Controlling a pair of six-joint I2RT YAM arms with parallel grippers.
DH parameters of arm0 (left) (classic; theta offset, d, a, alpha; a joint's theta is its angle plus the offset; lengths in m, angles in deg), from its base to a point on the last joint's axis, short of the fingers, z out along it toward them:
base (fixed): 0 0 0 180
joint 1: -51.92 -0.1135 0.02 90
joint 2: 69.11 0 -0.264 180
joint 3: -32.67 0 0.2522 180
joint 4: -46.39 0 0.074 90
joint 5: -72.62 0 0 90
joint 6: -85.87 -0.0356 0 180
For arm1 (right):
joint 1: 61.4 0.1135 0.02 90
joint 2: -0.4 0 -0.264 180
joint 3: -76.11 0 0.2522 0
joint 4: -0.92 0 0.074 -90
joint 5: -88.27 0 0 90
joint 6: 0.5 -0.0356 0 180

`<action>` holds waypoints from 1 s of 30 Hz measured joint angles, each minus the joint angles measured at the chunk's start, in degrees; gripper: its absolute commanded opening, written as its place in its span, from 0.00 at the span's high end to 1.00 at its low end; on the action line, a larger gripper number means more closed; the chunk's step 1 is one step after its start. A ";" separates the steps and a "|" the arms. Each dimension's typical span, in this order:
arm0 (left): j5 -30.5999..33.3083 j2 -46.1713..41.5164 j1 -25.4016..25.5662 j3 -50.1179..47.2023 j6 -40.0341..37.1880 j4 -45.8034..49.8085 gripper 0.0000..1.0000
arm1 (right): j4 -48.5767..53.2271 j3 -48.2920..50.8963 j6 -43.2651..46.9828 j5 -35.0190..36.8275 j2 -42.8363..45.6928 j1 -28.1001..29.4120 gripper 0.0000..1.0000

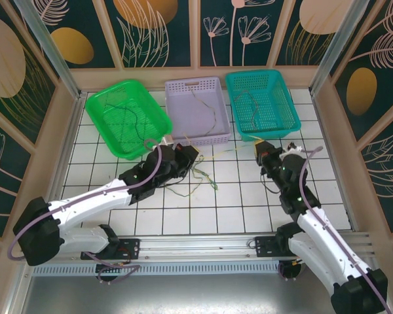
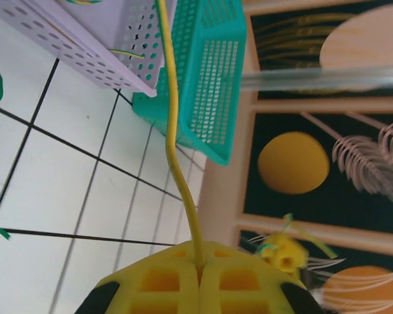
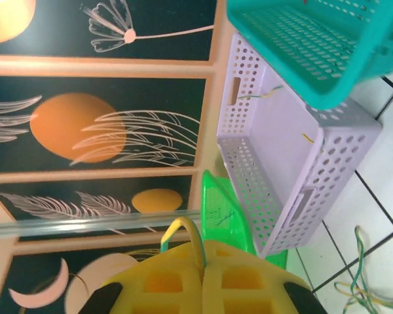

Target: Untangle the cables

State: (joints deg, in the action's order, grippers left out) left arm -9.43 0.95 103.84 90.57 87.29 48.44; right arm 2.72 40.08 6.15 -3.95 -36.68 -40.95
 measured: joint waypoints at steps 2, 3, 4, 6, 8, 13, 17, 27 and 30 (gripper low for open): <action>0.63 -0.74 0.28 -1.18 4.70 -1.16 1.00 | -2.19 2.71 -5.05 2.21 1.38 1.31 1.00; 0.94 -0.81 0.42 -1.60 7.08 -1.46 1.00 | -3.15 3.58 -7.15 3.34 1.66 1.97 1.00; 1.14 -0.81 0.50 -1.84 9.29 -1.49 1.00 | -4.22 4.09 -8.85 4.35 1.68 2.49 1.00; 1.18 -0.79 0.55 -1.84 12.79 -1.33 1.00 | -6.99 4.76 -10.93 6.19 1.60 3.30 1.00; 1.05 -0.70 0.55 -1.40 15.32 -1.29 1.00 | -10.25 5.25 -12.09 7.37 1.18 3.69 1.00; -0.70 1.05 0.52 0.66 18.25 -1.16 0.69 | -15.93 4.76 -9.33 8.72 -2.51 3.17 1.00; -0.44 1.14 0.20 1.62 17.73 2.69 0.41 | -15.76 1.18 -2.14 9.01 -5.11 1.20 1.00; 6.71 -5.95 -0.42 18.34 7.41 21.90 0.39 | -5.86 -14.99 24.28 6.47 -8.35 0.63 1.00; 6.54 -4.74 -0.55 24.96 3.48 21.59 0.38 | -3.87 -18.08 31.34 6.38 -9.77 0.83 1.00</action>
State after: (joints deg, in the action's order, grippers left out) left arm -2.90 -3.79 103.29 115.53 90.77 70.04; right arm -1.15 22.01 37.50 2.43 -46.45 -40.12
